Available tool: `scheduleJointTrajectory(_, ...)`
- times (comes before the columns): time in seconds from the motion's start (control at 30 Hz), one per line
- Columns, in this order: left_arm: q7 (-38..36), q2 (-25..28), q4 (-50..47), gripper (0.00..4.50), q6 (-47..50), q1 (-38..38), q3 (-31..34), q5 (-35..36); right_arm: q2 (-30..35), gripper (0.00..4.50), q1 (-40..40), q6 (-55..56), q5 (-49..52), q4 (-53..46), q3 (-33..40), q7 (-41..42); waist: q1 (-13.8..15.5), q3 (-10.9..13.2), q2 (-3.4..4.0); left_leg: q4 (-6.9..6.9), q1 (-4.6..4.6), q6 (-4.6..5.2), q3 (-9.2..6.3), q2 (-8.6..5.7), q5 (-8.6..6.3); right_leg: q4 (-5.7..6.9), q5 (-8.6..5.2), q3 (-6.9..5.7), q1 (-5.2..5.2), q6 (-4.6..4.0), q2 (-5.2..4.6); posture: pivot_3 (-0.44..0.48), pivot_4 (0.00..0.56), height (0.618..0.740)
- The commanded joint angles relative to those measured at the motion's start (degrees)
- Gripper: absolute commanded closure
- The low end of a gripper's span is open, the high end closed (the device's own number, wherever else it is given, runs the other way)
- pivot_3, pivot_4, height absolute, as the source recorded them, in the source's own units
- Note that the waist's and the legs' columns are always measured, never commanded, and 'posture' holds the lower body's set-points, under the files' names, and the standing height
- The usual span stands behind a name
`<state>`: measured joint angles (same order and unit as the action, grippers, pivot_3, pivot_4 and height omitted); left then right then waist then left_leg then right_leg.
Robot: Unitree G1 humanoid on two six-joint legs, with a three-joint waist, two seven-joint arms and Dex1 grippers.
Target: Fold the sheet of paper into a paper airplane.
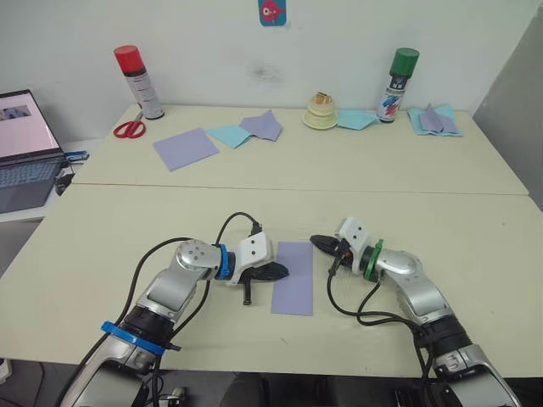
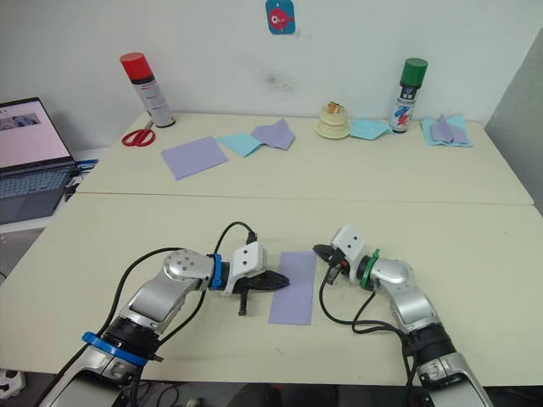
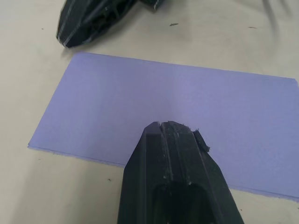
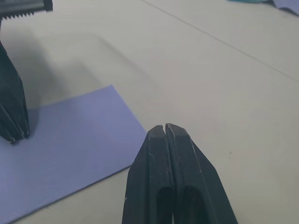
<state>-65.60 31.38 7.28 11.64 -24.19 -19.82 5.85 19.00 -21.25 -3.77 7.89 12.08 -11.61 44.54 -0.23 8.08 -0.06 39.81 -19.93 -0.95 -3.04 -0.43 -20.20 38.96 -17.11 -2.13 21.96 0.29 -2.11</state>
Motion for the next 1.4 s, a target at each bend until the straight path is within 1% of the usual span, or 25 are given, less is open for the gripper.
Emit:
scheduleJointTrajectory(0.03,0.00,1.20,2.10,4.50,0.97,1.75,-2.01,-2.89,1.31,4.47,0.26,-0.80,-1.07,-1.57,-3.13,4.54,0.00,0.00,0.00,0.00,0.00,0.01,0.00,0.00,-0.01,0.00,0.00,0.00,0.00,0.00,0.00,0.000,0.150,0.717)
scheduleJointTrajectory(0.1,-0.04,1.15,2.18,4.50,0.87,1.70,-2.08,-2.93,2.26,4.47,0.55,-0.83,-2.83,-0.83,-5.18,5.93,0.00,0.00,0.00,-0.01,0.00,0.02,0.00,-0.01,-0.01,-0.01,0.00,0.00,-0.01,-0.01,0.00,0.000,0.150,0.717)
scheduleJointTrajectory(0.3,-0.15,1.18,2.17,4.50,0.88,1.74,-2.14,-2.98,4.58,4.47,3.86,-3.49,-3.85,-3.33,-9.21,10.36,0.02,-0.01,0.02,-0.01,0.02,0.02,0.00,0.00,-0.01,-0.01,-0.02,0.00,-0.02,-0.03,0.00,0.000,0.150,0.717)
scheduleJointTrajectory(0.53,-0.21,1.33,1.84,4.50,1.01,2.38,-2.26,-3.03,7.26,4.47,9.37,-3.51,-3.90,-10.68,-13.00,14.20,0.06,-0.06,-0.02,-0.09,0.04,0.02,-0.01,0.00,-0.01,-0.03,-0.05,0.00,-0.03,-0.03,0.00,0.000,0.150,0.717)
scheduleJointTrajectory(0.97,-0.09,0.89,1.82,4.50,1.18,2.39,-2.57,-3.15,11.56,4.47,16.65,-6.04,-2.99,-20.22,-16.48,16.47,0.10,-0.14,-0.11,-0.13,0.09,0.02,-0.05,0.00,-0.02,-0.07,-0.10,-0.03,-0.11,-0.01,0.00,0.000,0.150,0.717)
scheduleJointTrajectory(1.07,-0.07,0.85,1.88,4.50,1.20,2.40,-2.59,-3.14,12.58,4.47,18.24,-7.13,-2.23,-22.37,-16.63,16.94,0.11,-0.14,-0.11,-0.14,0.10,0.03,-0.07,-0.01,-0.02,-0.08,-0.10,-0.04,-0.13,0.00,0.00,0.000,0.150,0.717)
scheduleJointTrajectory(1.17,-0.06,0.77,1.94,4.50,1.22,2.41,-2.58,-3.07,12.21,4.47,18.86,-7.13,-1.52,-23.47,-15.44,15.96,0.11,-0.15,-0.14,-0.14,0.13,0.03,-0.08,-0.01,-0.02,-0.09,-0.10,-0.04,-0.17,0.00,0.00,0.000,0.150,0.717)
scheduleJointTrajectory(1.27,0.04,0.56,1.61,4.50,1.49,2.38,-2.22,-2.58,11.52,4.47,17.62,-6.39,-0.94,-24.49,-13.19,14.38,0.11,-0.15,-0.14,-0.15,0.12,0.03,-0.10,-0.01,-0.02,-0.09,-0.11,-0.06,-0.18,0.00,0.00,0.000,0.150,0.717)
scheduleJointTrajectory(1.33,0.08,0.49,0.54,4.50,2.10,2.31,-1.34,-1.60,11.15,4.47,16.28,-8.30,1.18,-26.86,-10.91,13.62,0.11,-0.10,-0.15,-0.14,0.12,0.03,-0.10,-0.01,-0.02,-0.09,-0.11,-0.06,-0.18,0.01,0.00,0.000,0.150,0.717)
scheduleJointTrajectory(1.4,-0.18,0.88,-2.54,4.50,4.05,2.05,0.39,0.46,11.86,4.47,14.70,-11.56,3.97,-30.29,-8.43,13.67,0.11,0.02,-0.15,-0.13,0.11,0.02,-0.11,-0.01,-0.02,-0.06,-0.11,-0.06,-0.16,0.01,0.00,0.000,0.150,0.717)
